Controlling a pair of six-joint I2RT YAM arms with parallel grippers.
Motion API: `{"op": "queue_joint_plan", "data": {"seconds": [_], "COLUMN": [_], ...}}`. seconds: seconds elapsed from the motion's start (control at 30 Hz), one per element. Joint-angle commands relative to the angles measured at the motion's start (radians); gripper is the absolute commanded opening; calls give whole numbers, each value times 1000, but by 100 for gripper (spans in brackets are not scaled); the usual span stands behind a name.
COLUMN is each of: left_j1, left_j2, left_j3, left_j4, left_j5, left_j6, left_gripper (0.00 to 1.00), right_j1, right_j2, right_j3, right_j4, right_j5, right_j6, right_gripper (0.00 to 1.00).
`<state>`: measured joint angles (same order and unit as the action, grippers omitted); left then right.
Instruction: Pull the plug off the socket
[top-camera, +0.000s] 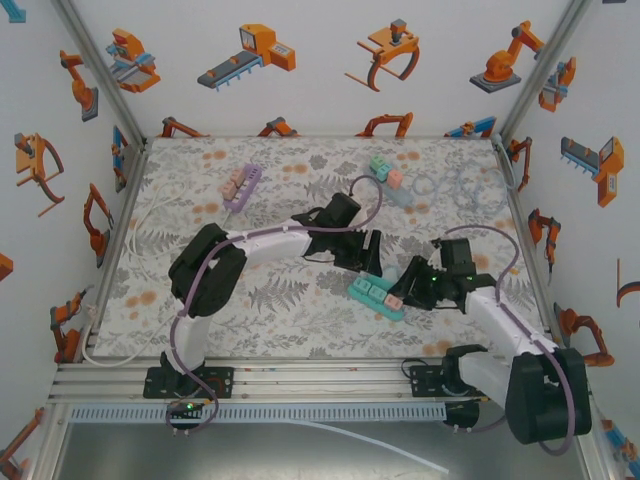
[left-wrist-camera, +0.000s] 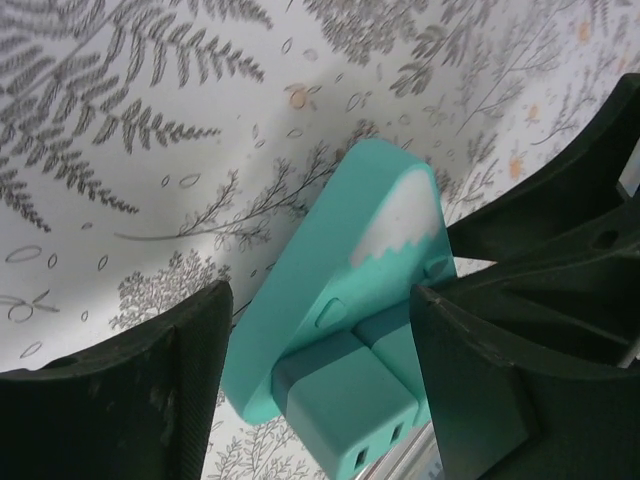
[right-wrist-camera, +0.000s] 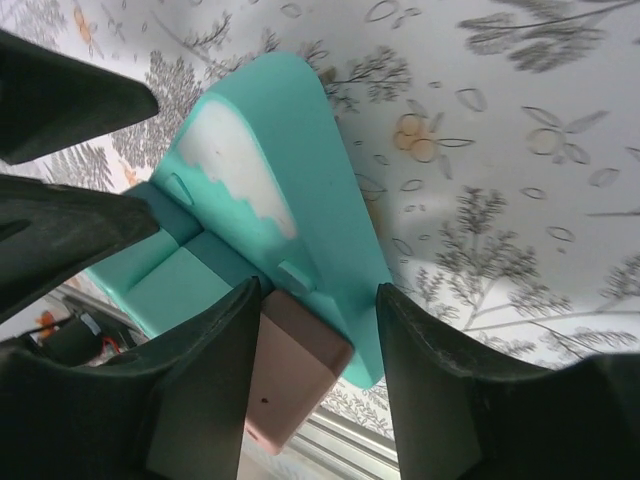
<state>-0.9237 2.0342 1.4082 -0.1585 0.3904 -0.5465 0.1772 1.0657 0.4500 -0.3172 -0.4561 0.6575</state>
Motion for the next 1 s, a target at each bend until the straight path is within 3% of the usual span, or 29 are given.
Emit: {"op": "queue_joint_plan", "data": {"seconds": [0.0,0.3,0.63,0.97], "left_j1": [9,50,83,130], "left_j2": [-63,-231,-392,-416], "left_j3": [-57,-240,-408,-417], "left_j4": [-58,-94,-91,-85], "left_j5": [-31,-131,-246,-256], "left_j6": [-16,-54,-98,-78], "left_gripper": [66,54,54,56], "right_j1": [72,233,361,421], "right_j2": [60,280,509,520], "right_j3": [48,210,385,382], "right_j4": [79,132,202,294], "right_j5": [0,79,68,91], "right_j6": [-18,-49,-33,50], "right_gripper": [46,43,38,34]}}
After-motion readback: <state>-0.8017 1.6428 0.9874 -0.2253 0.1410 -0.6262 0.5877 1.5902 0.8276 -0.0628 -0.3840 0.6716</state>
